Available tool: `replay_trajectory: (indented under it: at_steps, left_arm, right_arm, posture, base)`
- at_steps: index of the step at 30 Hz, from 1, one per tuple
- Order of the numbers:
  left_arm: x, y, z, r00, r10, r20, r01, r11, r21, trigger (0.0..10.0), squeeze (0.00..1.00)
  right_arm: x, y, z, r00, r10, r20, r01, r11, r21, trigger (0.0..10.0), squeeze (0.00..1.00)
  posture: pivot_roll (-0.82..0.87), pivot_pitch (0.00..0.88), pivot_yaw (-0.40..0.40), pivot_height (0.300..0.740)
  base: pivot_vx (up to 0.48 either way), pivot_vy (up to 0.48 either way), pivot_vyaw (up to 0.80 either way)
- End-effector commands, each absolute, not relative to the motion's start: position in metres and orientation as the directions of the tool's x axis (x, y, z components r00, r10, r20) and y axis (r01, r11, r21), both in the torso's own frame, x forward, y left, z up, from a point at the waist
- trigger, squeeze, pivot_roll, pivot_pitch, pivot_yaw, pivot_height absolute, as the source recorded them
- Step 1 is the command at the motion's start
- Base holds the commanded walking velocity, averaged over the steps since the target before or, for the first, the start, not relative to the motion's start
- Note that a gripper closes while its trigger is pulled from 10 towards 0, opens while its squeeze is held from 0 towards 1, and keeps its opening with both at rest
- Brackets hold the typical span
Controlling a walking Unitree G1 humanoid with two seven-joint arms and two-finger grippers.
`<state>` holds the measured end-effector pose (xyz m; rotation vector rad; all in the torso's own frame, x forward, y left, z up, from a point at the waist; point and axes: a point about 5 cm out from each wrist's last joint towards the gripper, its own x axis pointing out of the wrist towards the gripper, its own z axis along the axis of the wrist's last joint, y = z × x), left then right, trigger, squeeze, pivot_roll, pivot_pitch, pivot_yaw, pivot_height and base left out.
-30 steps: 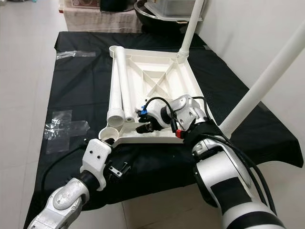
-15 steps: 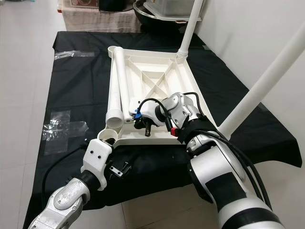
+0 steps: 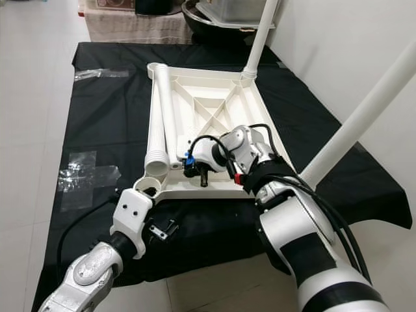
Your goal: Building children table
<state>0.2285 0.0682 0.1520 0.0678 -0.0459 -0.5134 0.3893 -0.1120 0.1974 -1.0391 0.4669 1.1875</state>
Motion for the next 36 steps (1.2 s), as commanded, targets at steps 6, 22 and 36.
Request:
replay_trajectory:
  at_steps: [6, 22, 36]
  left_arm:
    - [0.227, 0.067, 0.152, 0.871, -0.491, 0.02, 0.488, 0.869, 0.077, 10.0, 0.0]
    - [0.227, 0.067, 0.152, 0.875, -0.484, 0.021, 0.482, 0.873, 0.075, 10.0, 0.0]
    - [0.228, 0.065, 0.152, 0.873, -0.488, 0.027, 0.485, 0.872, 0.073, 10.0, 0.0]
  right_arm:
    - [0.387, -0.113, 0.184, 0.334, 0.475, -0.814, -0.927, 0.011, -0.374, 10.0, 0.0]
    - [0.38, -0.12, 0.179, 0.247, 0.463, -0.851, -0.925, -0.149, -0.35, 0.0, 0.0]
    - [0.38, -0.22, 0.187, 0.424, 0.055, -0.904, -0.867, -0.265, -0.422, 0.0, 0.0]
  posture:
    - [0.01, 0.146, -0.155, 0.74]
    - [0.0, 0.151, -0.16, 0.74]
    - [-0.01, 0.143, -0.155, 0.74]
  base:
    - [0.0, 0.0, 0.0]
    - [0.0, 0.0, 0.0]
    - [0.0, 0.0, 0.0]
